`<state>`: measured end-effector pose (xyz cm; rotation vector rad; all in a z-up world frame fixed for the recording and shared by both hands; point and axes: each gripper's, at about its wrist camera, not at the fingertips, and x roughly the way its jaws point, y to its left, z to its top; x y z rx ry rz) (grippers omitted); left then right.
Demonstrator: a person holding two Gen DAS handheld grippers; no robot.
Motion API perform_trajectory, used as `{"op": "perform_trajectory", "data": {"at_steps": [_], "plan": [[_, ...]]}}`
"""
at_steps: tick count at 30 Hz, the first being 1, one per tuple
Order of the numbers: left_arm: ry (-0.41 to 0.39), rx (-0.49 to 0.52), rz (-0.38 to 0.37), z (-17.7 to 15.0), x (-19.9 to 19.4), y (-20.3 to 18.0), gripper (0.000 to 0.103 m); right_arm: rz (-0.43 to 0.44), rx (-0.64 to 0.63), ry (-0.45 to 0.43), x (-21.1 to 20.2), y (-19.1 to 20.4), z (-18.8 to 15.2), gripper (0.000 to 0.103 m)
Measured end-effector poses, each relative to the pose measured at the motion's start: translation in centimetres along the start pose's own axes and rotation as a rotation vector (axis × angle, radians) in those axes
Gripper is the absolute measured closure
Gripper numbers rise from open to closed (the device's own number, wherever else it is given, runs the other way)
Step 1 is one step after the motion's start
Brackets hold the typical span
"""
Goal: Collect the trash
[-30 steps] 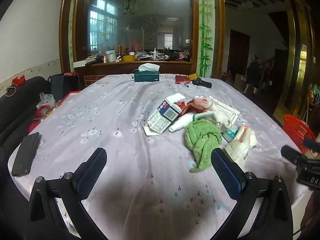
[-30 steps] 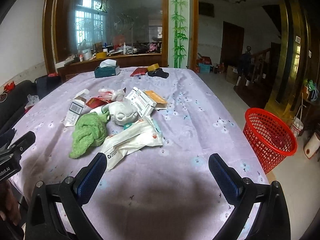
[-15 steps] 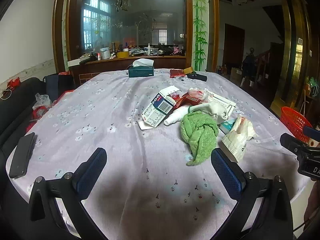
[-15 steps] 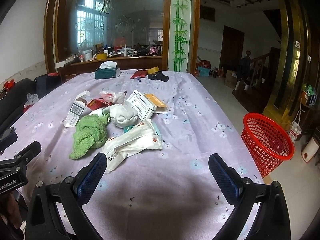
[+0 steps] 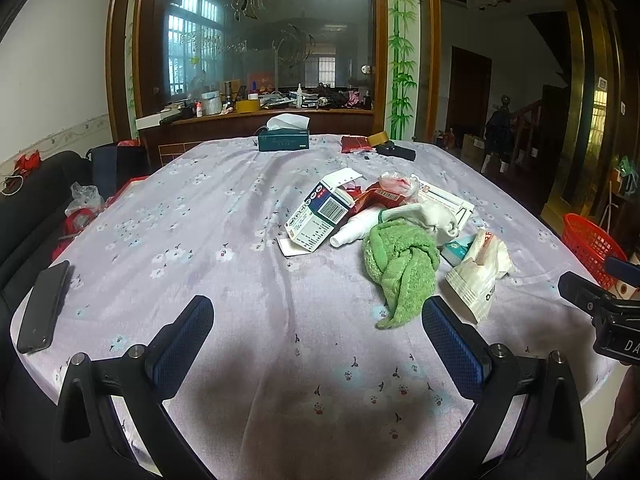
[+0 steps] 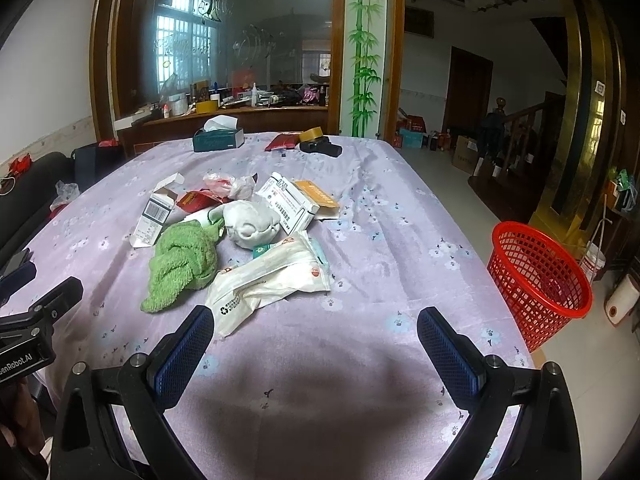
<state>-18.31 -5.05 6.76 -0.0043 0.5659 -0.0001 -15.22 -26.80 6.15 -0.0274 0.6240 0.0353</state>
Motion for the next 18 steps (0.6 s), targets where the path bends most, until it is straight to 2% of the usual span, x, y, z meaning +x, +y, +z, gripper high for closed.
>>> {"op": "perform_trajectory", "data": {"at_steps": [18], "plan": [[0.003, -0.002, 0.004, -0.12, -0.02, 0.13, 0.0, 0.007, 0.0, 0.0, -0.02, 0.11, -0.17, 0.0]]}}
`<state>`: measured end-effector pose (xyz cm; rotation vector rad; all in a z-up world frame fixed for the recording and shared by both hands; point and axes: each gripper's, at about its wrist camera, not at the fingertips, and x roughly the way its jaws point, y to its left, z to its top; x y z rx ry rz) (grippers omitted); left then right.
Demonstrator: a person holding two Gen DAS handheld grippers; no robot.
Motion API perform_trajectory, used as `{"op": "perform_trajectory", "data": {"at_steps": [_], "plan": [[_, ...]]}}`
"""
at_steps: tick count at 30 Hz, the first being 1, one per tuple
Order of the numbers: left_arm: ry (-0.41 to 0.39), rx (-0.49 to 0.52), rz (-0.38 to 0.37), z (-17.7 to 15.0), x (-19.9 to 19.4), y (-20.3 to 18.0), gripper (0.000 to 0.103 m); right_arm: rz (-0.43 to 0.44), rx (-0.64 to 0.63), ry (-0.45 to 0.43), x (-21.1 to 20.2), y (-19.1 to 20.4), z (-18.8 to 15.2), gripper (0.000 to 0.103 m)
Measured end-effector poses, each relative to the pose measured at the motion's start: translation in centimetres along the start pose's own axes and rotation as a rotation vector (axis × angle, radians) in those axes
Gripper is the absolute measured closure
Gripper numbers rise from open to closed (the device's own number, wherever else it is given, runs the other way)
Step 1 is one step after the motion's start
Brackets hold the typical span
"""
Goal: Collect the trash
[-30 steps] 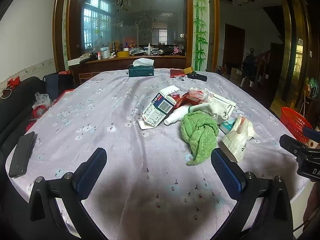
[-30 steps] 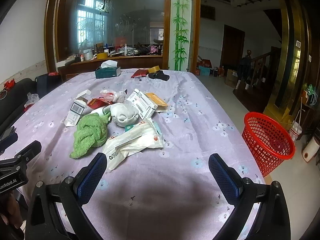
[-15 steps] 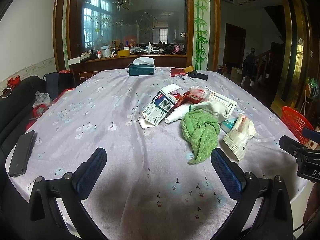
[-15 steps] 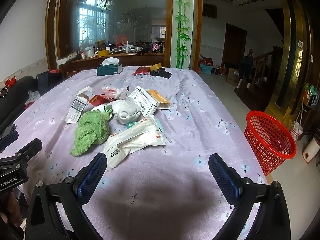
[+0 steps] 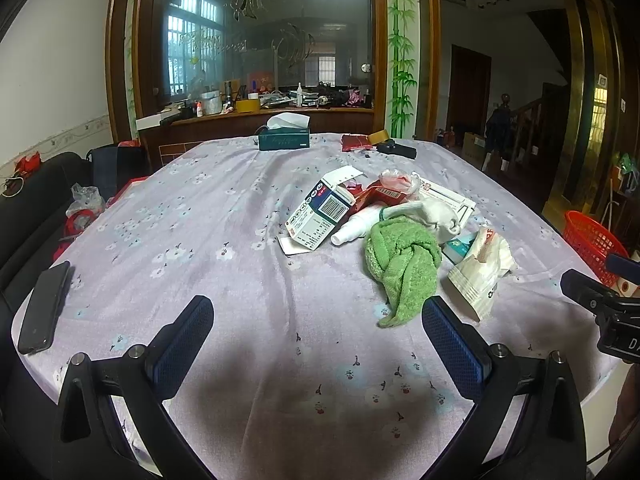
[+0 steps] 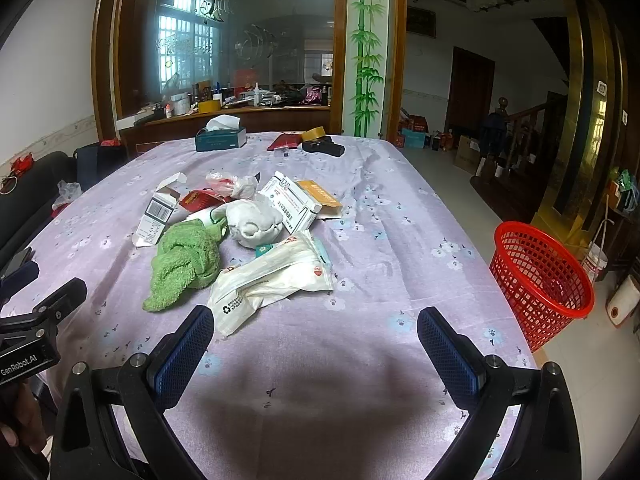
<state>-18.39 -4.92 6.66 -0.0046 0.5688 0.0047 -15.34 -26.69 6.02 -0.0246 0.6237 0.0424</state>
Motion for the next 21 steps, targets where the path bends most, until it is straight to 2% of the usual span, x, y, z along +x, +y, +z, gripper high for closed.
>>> {"op": "perform_trajectory", "data": {"at_steps": [12, 16, 21], "plan": [[-0.005, 0.037, -0.016, 0.8, 0.5, -0.5, 0.0, 0.002, 0.007, 0.013, 0.6, -0.5, 0.2, 0.0], [0.044, 0.065, -0.051, 2.1, 2.2, -1.4, 0.0, 0.0, 0.025, 0.01, 0.7, -1.6, 0.6, 0.003], [0.15, 0.071, -0.151, 3.3, 5.5, -2.5, 0.0, 0.042, 0.087, 0.033, 1.2, -3.9, 1.4, 0.012]]}}
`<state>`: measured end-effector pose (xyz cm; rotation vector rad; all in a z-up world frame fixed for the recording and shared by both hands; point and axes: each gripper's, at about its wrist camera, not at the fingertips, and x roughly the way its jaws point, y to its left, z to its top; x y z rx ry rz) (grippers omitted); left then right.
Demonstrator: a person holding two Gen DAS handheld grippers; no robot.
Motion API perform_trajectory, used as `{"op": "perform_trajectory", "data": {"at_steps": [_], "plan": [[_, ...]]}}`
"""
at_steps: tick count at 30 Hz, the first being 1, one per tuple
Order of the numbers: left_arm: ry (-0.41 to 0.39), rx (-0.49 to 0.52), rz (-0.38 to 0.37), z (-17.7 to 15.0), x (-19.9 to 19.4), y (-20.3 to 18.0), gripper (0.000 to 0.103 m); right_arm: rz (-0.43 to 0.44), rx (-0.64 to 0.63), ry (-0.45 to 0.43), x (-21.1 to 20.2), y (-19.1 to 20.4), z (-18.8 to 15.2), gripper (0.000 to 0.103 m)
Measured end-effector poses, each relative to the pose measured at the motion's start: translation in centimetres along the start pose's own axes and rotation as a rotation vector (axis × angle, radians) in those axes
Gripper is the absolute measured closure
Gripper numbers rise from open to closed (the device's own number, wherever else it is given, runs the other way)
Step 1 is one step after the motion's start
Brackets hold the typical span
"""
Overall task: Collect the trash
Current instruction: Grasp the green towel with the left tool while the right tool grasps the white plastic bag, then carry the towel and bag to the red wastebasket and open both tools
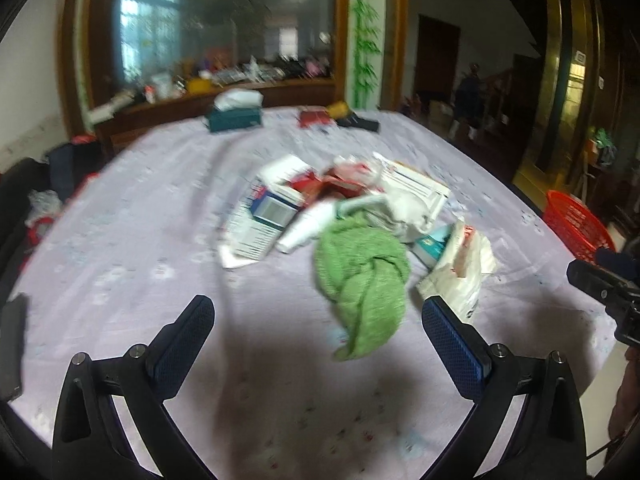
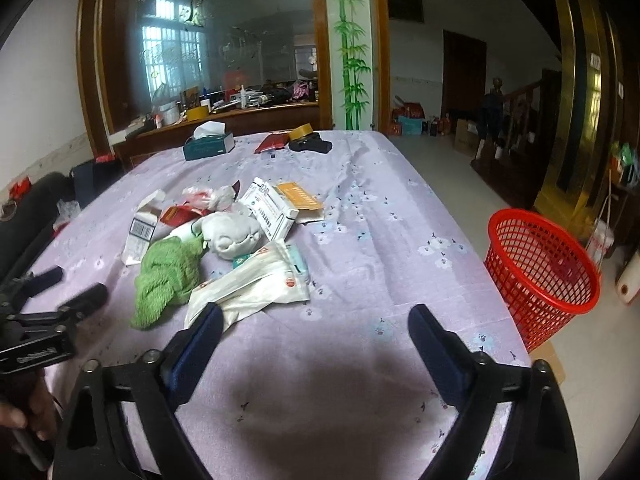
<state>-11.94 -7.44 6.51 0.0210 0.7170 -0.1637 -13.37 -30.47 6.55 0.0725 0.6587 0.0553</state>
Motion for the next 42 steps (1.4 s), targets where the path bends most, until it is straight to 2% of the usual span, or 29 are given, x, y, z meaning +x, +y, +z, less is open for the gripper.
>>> {"op": "perform_trajectory", "data": {"at_steps": [2, 6, 8, 9, 12, 14, 16, 19, 26, 31, 34, 36, 42], "plan": [[0.031, -0.003, -0.024, 0.7, 1.2, -0.5, 0.001, 0.067, 0.034, 0.045, 0.8, -0.8, 0.3, 0.02], [0.071, 0.0, -0.053, 2.1, 3.7, -1.4, 0.008, 0.187, 0.1, 0.154, 2.9, -1.3, 0.9, 0.025], [0.107, -0.004, -0.044, 2.6, 5.3, -1.5, 0.015, 0.208, 0.113, 0.178, 3.6, -1.1, 1.1, 0.026], [0.135, -0.013, -0.058, 2.7, 6.2, -1.6, 0.023, 0.22, 0.112, 0.188, 4.0, -0.9, 1.3, 0.026], [0.197, -0.02, -0.113, 3.1, 8.3, -2.0, 0.028, 0.239, 0.123, 0.197, 4.5, -0.4, 1.7, 0.026], [0.217, -0.015, -0.132, 3.3, 9.2, -2.2, 0.037, 0.246, 0.131, 0.209, 5.0, 0.0, 1.8, 0.026], [0.203, -0.011, -0.131, 3.3, 9.1, -2.4, 0.044, 0.251, 0.137, 0.216, 5.3, 0.1, 1.8, 0.026], [0.179, 0.0, -0.131, 2.9, 8.2, -2.3, 0.05, 0.252, 0.139, 0.239, 6.0, 0.5, 1.8, 0.026], [0.127, -0.041, -0.125, 1.7, 5.4, 0.2, 0.051, 0.259, 0.135, 0.301, 8.2, 2.4, 2.1, 0.026], [0.064, -0.044, -0.094, 1.4, 3.3, 1.3, 0.051, 0.209, 0.11, 0.34, 11.0, 4.5, 2.6, 0.027], [0.039, -0.038, -0.081, 1.1, 2.5, 1.7, 0.051, 0.148, 0.08, 0.345, 12.0, 5.5, 2.7, 0.032], [0.031, -0.03, -0.076, 1.1, 2.4, 1.8, 0.051, 0.142, 0.074, 0.365, 12.6, 5.9, 2.6, 0.037], [0.006, -0.018, -0.088, 1.2, 1.9, 1.2, 0.051, 0.15, 0.052, 0.312, 11.0, 5.4, 2.3, 0.042]]}}
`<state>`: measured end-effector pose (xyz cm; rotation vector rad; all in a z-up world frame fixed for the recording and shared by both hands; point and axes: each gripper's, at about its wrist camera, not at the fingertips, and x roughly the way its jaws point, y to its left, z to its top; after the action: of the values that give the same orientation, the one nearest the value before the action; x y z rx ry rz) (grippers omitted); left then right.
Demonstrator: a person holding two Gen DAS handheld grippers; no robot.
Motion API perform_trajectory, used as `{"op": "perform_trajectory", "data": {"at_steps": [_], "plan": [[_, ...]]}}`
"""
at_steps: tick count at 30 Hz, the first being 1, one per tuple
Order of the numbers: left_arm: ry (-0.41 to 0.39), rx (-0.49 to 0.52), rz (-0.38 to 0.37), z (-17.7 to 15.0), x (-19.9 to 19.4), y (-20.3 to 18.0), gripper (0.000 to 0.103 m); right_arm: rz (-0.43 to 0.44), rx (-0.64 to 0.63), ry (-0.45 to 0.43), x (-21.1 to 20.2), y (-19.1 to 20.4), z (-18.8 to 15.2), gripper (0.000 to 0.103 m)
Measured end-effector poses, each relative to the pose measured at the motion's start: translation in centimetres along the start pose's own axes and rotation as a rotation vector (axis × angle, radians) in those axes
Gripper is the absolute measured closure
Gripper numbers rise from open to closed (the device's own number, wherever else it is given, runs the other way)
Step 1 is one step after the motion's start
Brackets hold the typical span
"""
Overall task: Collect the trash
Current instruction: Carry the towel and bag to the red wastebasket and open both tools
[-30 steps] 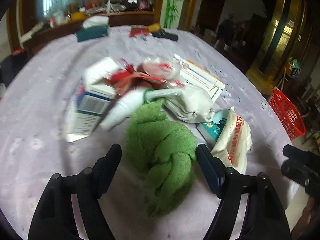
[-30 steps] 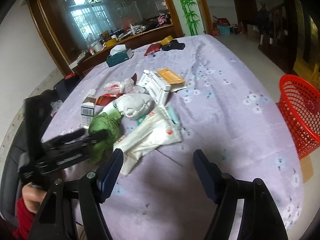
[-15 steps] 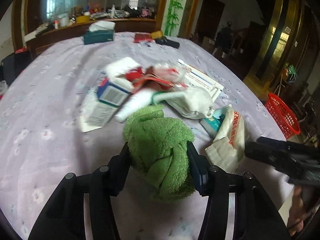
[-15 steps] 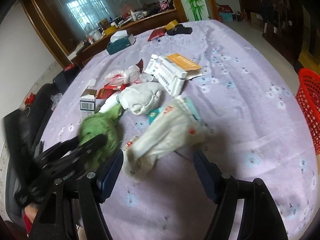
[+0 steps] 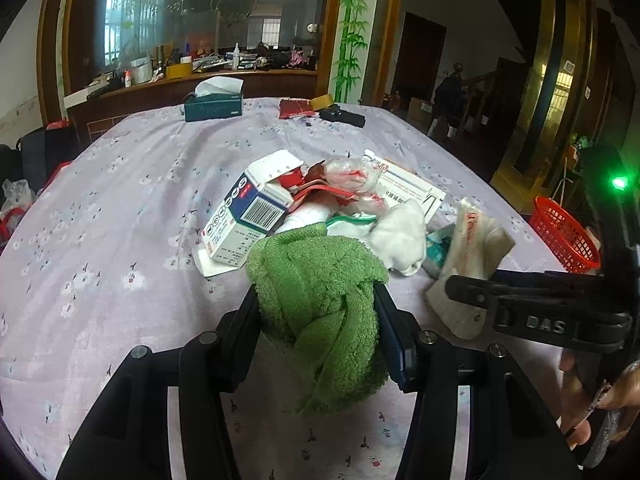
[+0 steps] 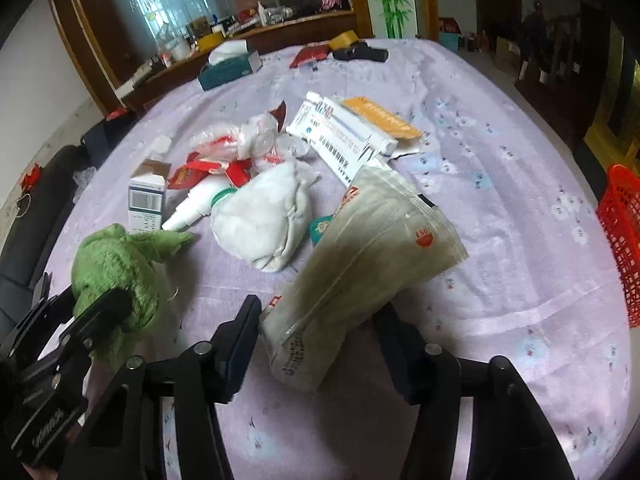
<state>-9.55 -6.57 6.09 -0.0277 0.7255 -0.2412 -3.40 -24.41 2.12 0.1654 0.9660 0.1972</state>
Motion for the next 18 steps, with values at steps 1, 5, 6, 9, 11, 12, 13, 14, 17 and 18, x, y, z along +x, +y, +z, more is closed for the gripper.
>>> {"op": "perform_trajectory", "data": {"at_steps": [1, 5, 6, 9, 11, 12, 13, 14, 17, 18], "plan": [[-0.003, 0.001, -0.004, -0.1, -0.2, -0.1, 0.051, -0.006, -0.009, -0.018, -0.6, -0.2, -0.3, 0.043], [-0.007, 0.019, -0.018, 0.1, -0.3, -1.1, 0.051, 0.004, -0.017, -0.067, -2.7, -1.2, -1.0, 0.043], [-0.005, 0.027, -0.022, 0.2, -0.3, -1.5, 0.051, 0.004, -0.022, -0.073, -3.0, -1.4, -1.1, 0.043], [0.001, 0.053, -0.036, 0.6, -0.2, -2.7, 0.051, 0.018, -0.04, -0.102, -4.3, -2.1, -1.5, 0.043], [0.003, 0.079, -0.053, 1.0, -0.2, -3.9, 0.051, 0.023, -0.032, -0.12, -5.7, -3.5, -1.5, 0.043], [0.005, 0.097, -0.065, 1.2, -0.1, -4.8, 0.051, 0.024, -0.026, -0.128, -6.1, -4.0, -1.5, 0.043], [0.007, 0.114, -0.079, 1.5, -0.1, -5.7, 0.051, 0.021, -0.011, -0.143, -7.2, -5.3, -1.4, 0.042], [0.008, 0.132, -0.095, 1.8, 0.0, -6.7, 0.051, 0.017, -0.002, -0.15, -7.7, -6.0, -1.2, 0.042], [0.02, 0.181, -0.167, 3.1, 0.6, -10.6, 0.051, -0.028, 0.049, -0.201, -10.8, -10.2, -0.9, 0.042], [0.025, 0.191, -0.192, 3.4, 0.9, -11.7, 0.051, -0.041, 0.059, -0.21, -11.4, -11.1, -0.9, 0.042]]}}
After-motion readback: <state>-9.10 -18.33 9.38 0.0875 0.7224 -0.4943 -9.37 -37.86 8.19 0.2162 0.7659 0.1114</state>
